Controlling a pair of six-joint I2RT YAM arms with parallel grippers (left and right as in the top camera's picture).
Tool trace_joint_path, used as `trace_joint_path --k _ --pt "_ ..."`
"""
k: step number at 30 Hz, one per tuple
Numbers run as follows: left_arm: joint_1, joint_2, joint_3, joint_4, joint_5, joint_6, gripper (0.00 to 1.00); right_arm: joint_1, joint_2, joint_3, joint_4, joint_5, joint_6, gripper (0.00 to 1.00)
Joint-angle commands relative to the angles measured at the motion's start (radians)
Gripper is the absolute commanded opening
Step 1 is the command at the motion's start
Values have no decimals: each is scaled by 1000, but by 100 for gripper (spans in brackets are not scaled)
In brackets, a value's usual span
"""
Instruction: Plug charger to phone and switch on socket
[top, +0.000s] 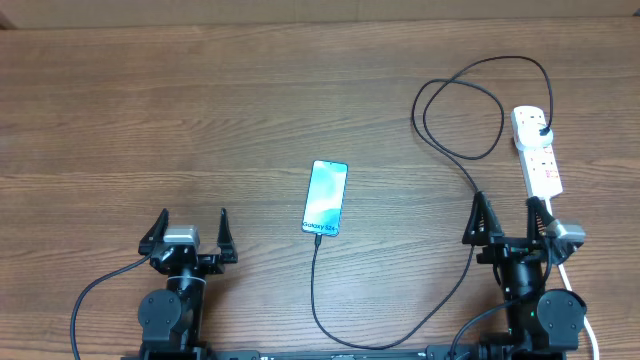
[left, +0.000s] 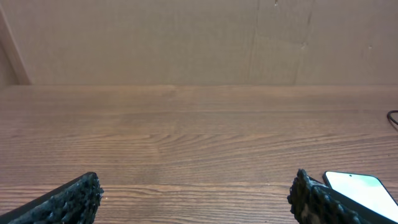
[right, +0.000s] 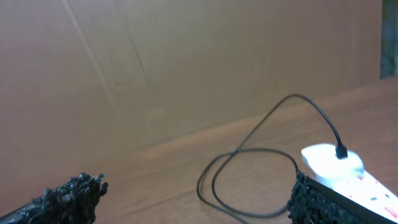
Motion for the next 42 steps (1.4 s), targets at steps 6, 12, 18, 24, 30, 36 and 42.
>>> trace_joint_path --k 6,12,18,24,30,36,42 --pt "0 -9 -3 2 -13 5 100 3 -10 -105 133 -2 -4 100" --pt "0 -9 -3 2 -13 5 99 3 -10 -154 77 14 -5 100" --pt "0 -9 -3 2 -13 5 100 3 -10 -154 76 17 -4 100" --pt "0 -9 -3 2 -13 5 100 3 -10 -154 76 17 -4 100" --pt "0 -9 -3 2 -13 5 100 3 -10 -153 76 17 -4 100" --pt "0 -9 -3 2 -13 5 99 3 -10 -153 76 17 -4 100" --pt "0 -9 -3 2 -13 5 99 3 -10 -153 76 17 -4 100"
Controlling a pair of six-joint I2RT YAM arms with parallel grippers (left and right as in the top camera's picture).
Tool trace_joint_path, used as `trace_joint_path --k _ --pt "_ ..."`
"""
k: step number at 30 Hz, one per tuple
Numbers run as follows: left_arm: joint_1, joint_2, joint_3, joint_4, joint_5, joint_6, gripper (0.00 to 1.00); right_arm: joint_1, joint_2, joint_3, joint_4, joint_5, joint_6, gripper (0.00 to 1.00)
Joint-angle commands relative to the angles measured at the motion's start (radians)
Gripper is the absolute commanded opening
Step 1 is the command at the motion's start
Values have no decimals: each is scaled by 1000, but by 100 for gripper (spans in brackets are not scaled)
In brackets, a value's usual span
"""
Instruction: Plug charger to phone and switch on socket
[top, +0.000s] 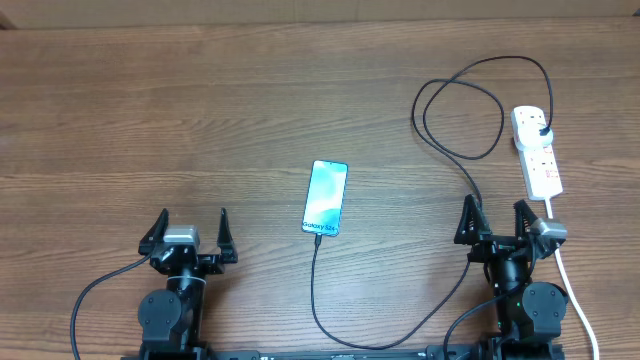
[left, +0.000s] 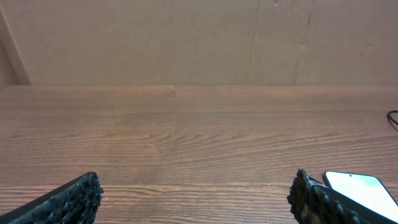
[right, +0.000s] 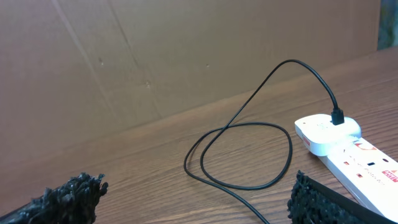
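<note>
A phone (top: 325, 197) with a lit blue screen lies mid-table, a black cable (top: 316, 290) joined to its near end. The cable (right: 249, 155) loops right to a plug in the white power strip (top: 537, 150), also in the right wrist view as the strip (right: 348, 152). My left gripper (top: 189, 228) stands open at the front left, its fingertips (left: 68, 199) apart, the phone's corner (left: 360, 190) at its right. My right gripper (top: 495, 216) is open at the front right, just short of the strip, with only cable between its fingers.
A brown cardboard wall (left: 199, 40) stands along the table's far edge. The strip's own white lead (top: 572, 290) runs down past my right arm. Bare wooden table (top: 150, 110) spreads across the left and back.
My right gripper has drawn back toward the front edge and a little left, away from the power strip, still open. The left gripper, phone and cable are unchanged.
</note>
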Motion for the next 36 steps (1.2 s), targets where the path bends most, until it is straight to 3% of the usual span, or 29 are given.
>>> trace_joint_path --k 1,15,23,36 --pt "0 -9 -3 2 -13 5 99 3 -8 -11 6 9 -4 100" --pt "0 -9 -3 2 -13 5 100 3 -8 -11 6 9 -6 100" --pt "0 -9 -3 2 -13 5 100 3 -8 -11 6 9 -269 100" --pt "0 -9 -3 2 -13 5 100 3 -8 -11 6 9 -267 100"
